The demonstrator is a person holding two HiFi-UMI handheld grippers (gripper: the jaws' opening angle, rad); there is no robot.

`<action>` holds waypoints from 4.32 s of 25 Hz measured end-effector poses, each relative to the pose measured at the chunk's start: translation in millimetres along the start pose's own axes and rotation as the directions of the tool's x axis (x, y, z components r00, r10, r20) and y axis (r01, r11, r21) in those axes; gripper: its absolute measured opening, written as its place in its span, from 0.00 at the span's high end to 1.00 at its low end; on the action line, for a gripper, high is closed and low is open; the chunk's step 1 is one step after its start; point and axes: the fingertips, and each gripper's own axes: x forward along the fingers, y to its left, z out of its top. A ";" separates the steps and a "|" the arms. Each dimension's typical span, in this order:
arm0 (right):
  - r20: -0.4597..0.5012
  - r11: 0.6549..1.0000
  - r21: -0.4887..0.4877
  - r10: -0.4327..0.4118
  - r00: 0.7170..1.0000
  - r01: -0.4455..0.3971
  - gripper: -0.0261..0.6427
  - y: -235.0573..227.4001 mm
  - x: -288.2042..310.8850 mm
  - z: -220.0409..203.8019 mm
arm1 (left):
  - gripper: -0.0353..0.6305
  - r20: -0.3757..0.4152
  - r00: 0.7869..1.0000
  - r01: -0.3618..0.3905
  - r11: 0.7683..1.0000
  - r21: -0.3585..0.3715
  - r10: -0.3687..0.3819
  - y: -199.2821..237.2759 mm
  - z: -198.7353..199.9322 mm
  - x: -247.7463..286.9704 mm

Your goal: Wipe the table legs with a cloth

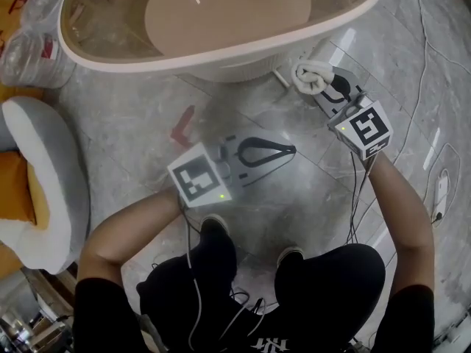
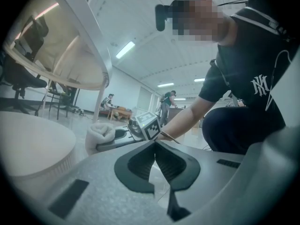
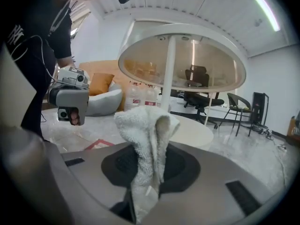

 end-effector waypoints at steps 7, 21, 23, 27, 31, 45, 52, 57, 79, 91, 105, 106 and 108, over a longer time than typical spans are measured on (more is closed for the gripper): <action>0.001 1.000 0.011 0.001 1.000 -0.001 0.83 2.0 4.9 -12.1 | 0.94 -0.019 1.000 0.005 1.000 -0.017 -0.006 2.0 -7.2 -7.6; -0.111 0.999 0.039 0.035 0.993 -0.031 0.83 9.4 26.7 -71.8 | 0.94 -0.014 1.000 -0.010 0.999 -0.031 0.010 6.4 -3.9 -14.2; -0.127 0.999 0.045 0.035 0.991 -0.029 0.83 10.2 26.9 -74.7 | 0.94 -0.006 1.000 -0.013 0.999 -0.037 0.013 5.8 -1.3 -12.7; -0.152 0.997 0.072 0.041 0.987 -0.030 0.83 11.6 29.8 -79.8 | 0.94 0.003 0.999 -0.032 0.999 -0.043 0.032 3.9 7.5 -13.8; -0.180 0.996 0.088 0.037 0.983 -0.021 0.83 12.7 28.6 -84.3 | 0.94 -0.016 0.999 -0.049 0.996 0.076 0.050 -5.0 8.7 -16.1; -0.193 0.988 0.152 0.057 0.980 -0.028 0.83 18.7 26.0 -75.4 | 0.94 0.048 0.995 -0.090 0.993 0.082 0.086 -14.2 33.4 11.4; 0.013 0.998 0.052 0.024 1.000 -0.025 0.83 2.3 -11.1 22.1 | 0.94 0.050 0.995 -0.096 0.987 0.132 0.090 -12.2 37.5 12.8; 0.198 0.999 -0.014 -0.036 0.980 0.040 0.83 -23.5 -57.1 101.6 | 0.94 0.048 0.991 -0.126 0.987 0.100 0.121 -2.5 35.2 0.2; 0.120 0.999 -0.040 0.025 0.992 -0.020 0.83 -35.1 -16.9 50.0 | 0.94 0.043 0.994 -0.107 0.984 0.145 0.102 -9.2 48.7 5.0; 0.051 0.999 0.029 0.014 0.999 -0.016 0.83 -22.6 -2.7 -1.1 | 0.94 0.040 0.993 -0.111 0.989 0.100 0.107 -1.6 39.0 7.6; -0.108 0.914 0.404 0.088 0.990 -0.037 0.83 -4.6 1.1 -85.7 | 0.94 -0.055 0.993 -0.099 0.995 0.025 0.101 3.9 -5.6 8.8; -0.072 0.872 0.487 0.109 0.991 -0.060 0.83 -0.5 -7.3 -85.2 | 0.94 -0.079 0.992 -0.102 0.995 0.009 0.103 4.8 -13.5 4.8; -0.003 0.783 0.613 0.137 0.991 -0.107 0.83 10.4 -26.8 -79.2 | 0.94 -0.126 0.986 -0.108 0.994 -0.018 0.105 6.0 -28.3 -6.4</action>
